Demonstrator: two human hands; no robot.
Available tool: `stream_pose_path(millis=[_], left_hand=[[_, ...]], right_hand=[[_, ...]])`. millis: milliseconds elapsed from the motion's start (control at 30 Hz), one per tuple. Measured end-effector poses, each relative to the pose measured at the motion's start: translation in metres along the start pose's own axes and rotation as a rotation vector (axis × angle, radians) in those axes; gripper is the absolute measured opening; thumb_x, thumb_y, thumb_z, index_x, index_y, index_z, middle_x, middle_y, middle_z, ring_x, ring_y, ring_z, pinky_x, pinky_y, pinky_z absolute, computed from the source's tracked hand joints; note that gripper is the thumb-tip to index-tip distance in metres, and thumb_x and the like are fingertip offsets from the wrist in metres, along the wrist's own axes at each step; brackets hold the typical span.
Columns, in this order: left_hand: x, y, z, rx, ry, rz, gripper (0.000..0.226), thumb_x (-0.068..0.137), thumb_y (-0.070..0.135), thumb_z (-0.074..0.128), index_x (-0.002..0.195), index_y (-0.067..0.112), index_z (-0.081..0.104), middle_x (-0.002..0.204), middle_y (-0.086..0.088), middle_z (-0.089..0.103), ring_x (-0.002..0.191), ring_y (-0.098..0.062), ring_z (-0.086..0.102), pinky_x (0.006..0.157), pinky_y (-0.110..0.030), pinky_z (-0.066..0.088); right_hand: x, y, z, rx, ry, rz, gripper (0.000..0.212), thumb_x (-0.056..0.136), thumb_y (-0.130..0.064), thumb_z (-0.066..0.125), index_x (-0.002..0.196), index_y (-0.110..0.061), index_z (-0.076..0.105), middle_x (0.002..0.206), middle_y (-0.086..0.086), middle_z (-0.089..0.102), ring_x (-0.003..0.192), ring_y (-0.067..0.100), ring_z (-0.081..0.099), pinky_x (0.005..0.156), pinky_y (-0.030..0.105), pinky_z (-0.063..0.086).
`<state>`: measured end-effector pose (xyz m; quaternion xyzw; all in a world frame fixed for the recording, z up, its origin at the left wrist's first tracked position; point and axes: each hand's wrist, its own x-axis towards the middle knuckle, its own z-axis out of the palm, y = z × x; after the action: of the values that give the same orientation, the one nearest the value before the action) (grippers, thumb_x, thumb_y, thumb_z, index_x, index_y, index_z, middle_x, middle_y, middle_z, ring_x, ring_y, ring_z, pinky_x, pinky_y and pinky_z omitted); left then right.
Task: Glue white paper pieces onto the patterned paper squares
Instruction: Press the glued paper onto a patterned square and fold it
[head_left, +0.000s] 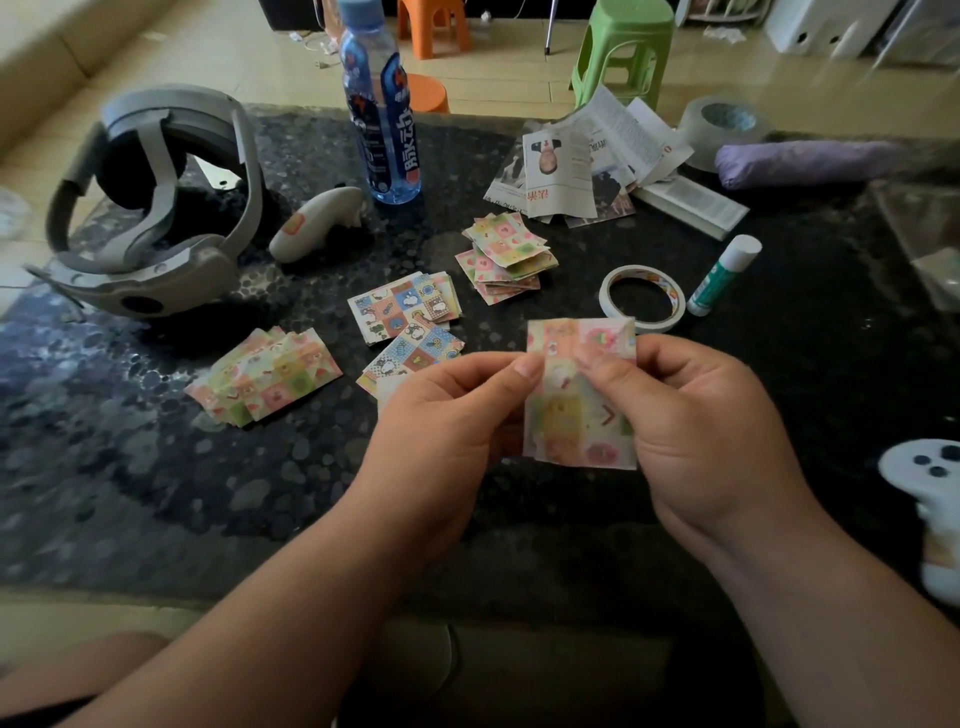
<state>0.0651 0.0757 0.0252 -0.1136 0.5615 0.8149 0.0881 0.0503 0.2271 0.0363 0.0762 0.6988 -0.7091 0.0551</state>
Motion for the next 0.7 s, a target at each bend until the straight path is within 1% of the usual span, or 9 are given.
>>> stream_pose_path(millis=[67, 133, 233, 333, 433, 500, 600, 633, 700], left_hand=[[-0.0010, 0.0003, 0.0000, 0.015, -0.029, -0.039, 0.022, 0.079, 0.022, 0.068, 0.090, 0.006, 0.077, 0.093, -0.018, 0.077, 0.081, -0.026, 0.074, 0.069, -0.035, 0.062], [-0.0013, 0.0000, -0.0003, 0.023, -0.043, -0.063, 0.015, 0.082, 0.019, 0.067, 0.083, 0.010, 0.079, 0.090, -0.017, 0.077, 0.079, -0.025, 0.074, 0.063, -0.032, 0.060], [-0.0013, 0.0008, -0.0011, -0.009, -0.060, -0.107, 0.016, 0.081, 0.019, 0.067, 0.085, 0.008, 0.078, 0.090, -0.019, 0.076, 0.077, -0.026, 0.074, 0.059, -0.031, 0.060], [-0.0019, 0.0041, -0.0001, -0.074, -0.098, -0.179, 0.022, 0.079, 0.019, 0.067, 0.093, 0.002, 0.072, 0.090, -0.022, 0.075, 0.072, -0.027, 0.073, 0.053, -0.031, 0.059], [-0.0018, 0.0045, -0.0003, -0.100, -0.108, -0.210, 0.012, 0.091, 0.011, 0.063, 0.095, 0.002, 0.069, 0.091, -0.023, 0.075, 0.070, -0.028, 0.074, 0.050, -0.031, 0.059], [-0.0018, 0.0051, -0.0004, -0.127, -0.101, -0.216, 0.012, 0.093, 0.010, 0.061, 0.096, 0.001, 0.069, 0.093, -0.023, 0.075, 0.071, -0.027, 0.074, 0.050, -0.032, 0.059], [-0.0012, 0.0059, 0.0001, -0.143, -0.083, -0.208, 0.027, 0.087, 0.016, 0.065, 0.105, -0.004, 0.068, 0.098, -0.023, 0.074, 0.072, -0.027, 0.074, 0.051, -0.032, 0.060], [-0.0006, 0.0054, 0.0002, -0.135, -0.068, -0.207, 0.028, 0.089, 0.017, 0.066, 0.107, -0.004, 0.068, 0.099, -0.023, 0.074, 0.073, -0.028, 0.074, 0.051, -0.032, 0.060], [0.0005, 0.0030, 0.0004, -0.091, -0.032, -0.205, 0.020, 0.092, 0.016, 0.066, 0.102, 0.000, 0.070, 0.097, -0.021, 0.074, 0.073, -0.028, 0.073, 0.053, -0.033, 0.061]], right_hand=[[0.0032, -0.0025, -0.0013, 0.138, 0.037, 0.082, 0.011, 0.092, -0.015, 0.070, 0.092, -0.005, 0.075, 0.088, 0.015, 0.079, 0.083, 0.031, 0.078, 0.073, 0.050, 0.064], [0.0060, -0.0054, -0.0036, 0.239, 0.047, 0.149, 0.013, 0.093, -0.014, 0.068, 0.097, -0.003, 0.074, 0.092, 0.018, 0.078, 0.086, 0.033, 0.078, 0.071, 0.047, 0.064], [0.0077, -0.0083, -0.0060, 0.305, 0.014, 0.216, 0.017, 0.095, -0.013, 0.065, 0.106, -0.002, 0.072, 0.097, 0.020, 0.078, 0.089, 0.032, 0.078, 0.067, 0.043, 0.064], [0.0082, -0.0086, -0.0074, 0.310, 0.001, 0.239, 0.015, 0.094, -0.014, 0.065, 0.104, -0.005, 0.073, 0.097, 0.018, 0.078, 0.088, 0.031, 0.078, 0.065, 0.042, 0.064], [0.0086, -0.0087, -0.0077, 0.290, 0.004, 0.235, 0.011, 0.093, -0.015, 0.066, 0.098, -0.007, 0.073, 0.095, 0.017, 0.078, 0.086, 0.030, 0.078, 0.063, 0.041, 0.063], [0.0080, -0.0091, -0.0074, 0.279, -0.006, 0.224, 0.012, 0.092, -0.015, 0.067, 0.097, -0.006, 0.072, 0.095, 0.018, 0.078, 0.086, 0.030, 0.078, 0.063, 0.040, 0.063], [0.0065, -0.0087, -0.0072, 0.225, -0.011, 0.201, 0.017, 0.090, -0.016, 0.068, 0.100, -0.003, 0.070, 0.095, 0.017, 0.078, 0.088, 0.030, 0.078, 0.067, 0.042, 0.065], [0.0061, -0.0081, -0.0070, 0.205, -0.014, 0.193, 0.017, 0.090, -0.015, 0.068, 0.100, -0.001, 0.070, 0.095, 0.017, 0.078, 0.088, 0.031, 0.078, 0.068, 0.043, 0.065], [0.0053, -0.0067, -0.0065, 0.155, -0.013, 0.180, 0.019, 0.091, -0.015, 0.068, 0.100, 0.002, 0.069, 0.095, 0.019, 0.078, 0.088, 0.033, 0.077, 0.073, 0.047, 0.065]])
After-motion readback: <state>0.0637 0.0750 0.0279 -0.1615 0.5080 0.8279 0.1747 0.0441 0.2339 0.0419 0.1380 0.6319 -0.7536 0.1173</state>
